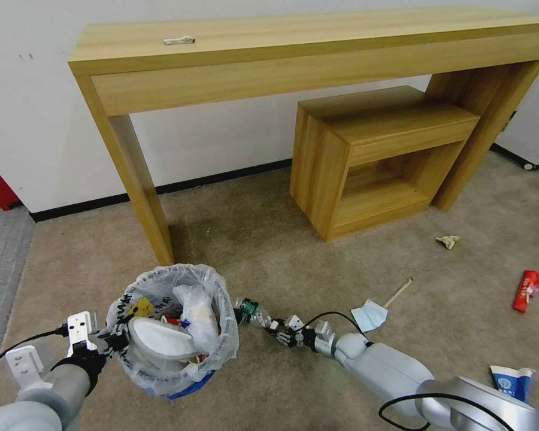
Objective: Pick up the trash bin and place the garbage on the floor into it.
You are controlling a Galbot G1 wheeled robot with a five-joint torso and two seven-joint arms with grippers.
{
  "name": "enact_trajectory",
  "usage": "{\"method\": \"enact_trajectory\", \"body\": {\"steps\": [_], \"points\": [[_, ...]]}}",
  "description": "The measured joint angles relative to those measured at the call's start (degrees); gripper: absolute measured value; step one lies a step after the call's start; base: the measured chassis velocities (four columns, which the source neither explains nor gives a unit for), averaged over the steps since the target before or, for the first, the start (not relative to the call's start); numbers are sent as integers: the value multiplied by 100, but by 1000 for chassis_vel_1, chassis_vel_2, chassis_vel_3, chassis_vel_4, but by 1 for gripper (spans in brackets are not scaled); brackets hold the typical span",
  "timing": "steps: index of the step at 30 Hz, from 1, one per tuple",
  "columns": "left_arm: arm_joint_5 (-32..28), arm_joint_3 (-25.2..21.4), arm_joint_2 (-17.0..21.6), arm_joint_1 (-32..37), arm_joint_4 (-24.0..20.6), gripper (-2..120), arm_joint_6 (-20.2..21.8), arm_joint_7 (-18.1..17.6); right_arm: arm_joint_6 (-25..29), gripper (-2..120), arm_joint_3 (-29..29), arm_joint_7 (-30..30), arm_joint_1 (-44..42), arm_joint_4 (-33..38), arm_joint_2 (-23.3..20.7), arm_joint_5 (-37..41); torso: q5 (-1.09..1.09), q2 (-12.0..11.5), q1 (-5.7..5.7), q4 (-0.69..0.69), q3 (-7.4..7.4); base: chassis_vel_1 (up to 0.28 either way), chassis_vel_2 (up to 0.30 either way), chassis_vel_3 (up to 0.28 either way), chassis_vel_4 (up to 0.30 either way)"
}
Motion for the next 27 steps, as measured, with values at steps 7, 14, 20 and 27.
{"method": "enact_trajectory", "body": {"steps": [7, 14, 20, 27], "points": [[26, 88, 49, -122, 227, 1, 4, 1, 227, 28, 779, -401, -199, 1547, -1270, 967, 1, 0, 0, -1, 0, 0, 0, 0, 0], [94, 179, 35, -213, 310, 1, 5, 6, 93, 28, 1288, -1752, -333, 3247, -1947, 2047, -1, 0, 0, 0, -1, 0, 0, 0, 0], [126, 180, -5, -208, 311, 1, 6, 8, -94, 28, 1060, -2059, -275, 4248, -2208, 2249, -1, 0, 0, 0, -1, 0, 0, 0, 0], [136, 155, -31, -174, 257, 1, 14, 9, -284, 28, 465, -2017, 113, 5253, -2379, 2364, -2, 0, 0, 0, -1, 0, 0, 0, 0]]}}
